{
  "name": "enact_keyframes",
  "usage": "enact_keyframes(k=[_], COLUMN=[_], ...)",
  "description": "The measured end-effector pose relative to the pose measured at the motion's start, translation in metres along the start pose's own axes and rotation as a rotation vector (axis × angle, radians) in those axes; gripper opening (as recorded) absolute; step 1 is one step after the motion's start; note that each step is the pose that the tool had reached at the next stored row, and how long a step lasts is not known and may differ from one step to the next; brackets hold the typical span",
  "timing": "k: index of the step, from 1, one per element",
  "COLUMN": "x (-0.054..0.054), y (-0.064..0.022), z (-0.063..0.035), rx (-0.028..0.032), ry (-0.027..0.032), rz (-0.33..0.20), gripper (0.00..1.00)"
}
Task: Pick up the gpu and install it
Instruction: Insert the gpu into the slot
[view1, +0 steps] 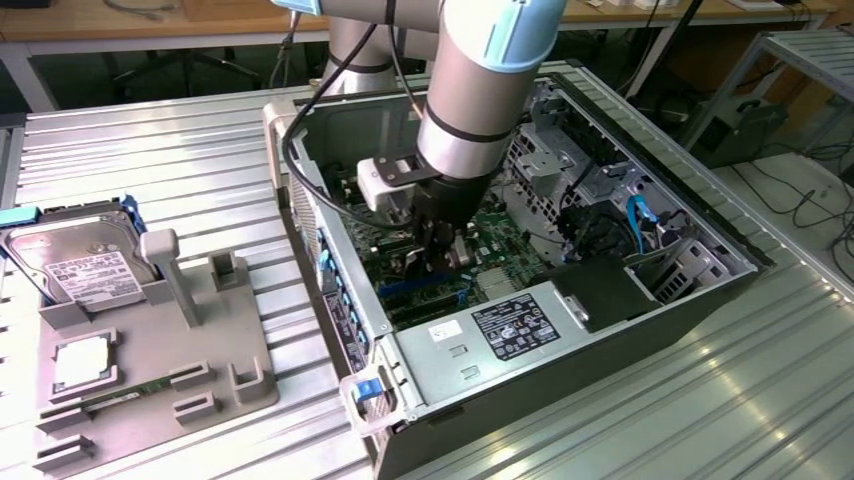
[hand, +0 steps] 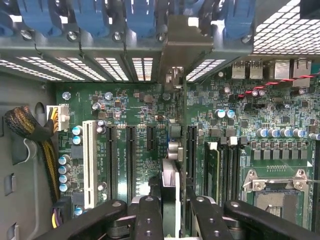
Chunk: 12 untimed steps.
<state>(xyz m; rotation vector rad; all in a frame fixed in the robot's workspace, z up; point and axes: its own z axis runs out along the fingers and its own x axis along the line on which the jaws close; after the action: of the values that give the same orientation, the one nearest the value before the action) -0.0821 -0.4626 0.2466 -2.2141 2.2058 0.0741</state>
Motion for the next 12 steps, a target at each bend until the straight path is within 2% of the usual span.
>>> enact_keyframes(k=[5, 12], x=[0.0000, 0.0005], y=[0.0001, -0.0001], z=[0.0026, 0.0091], rx=[-0.0009, -0.0079], ry=[-0.0002, 0.0006], rz=[0.000, 0.000], gripper=[0.27, 0.27])
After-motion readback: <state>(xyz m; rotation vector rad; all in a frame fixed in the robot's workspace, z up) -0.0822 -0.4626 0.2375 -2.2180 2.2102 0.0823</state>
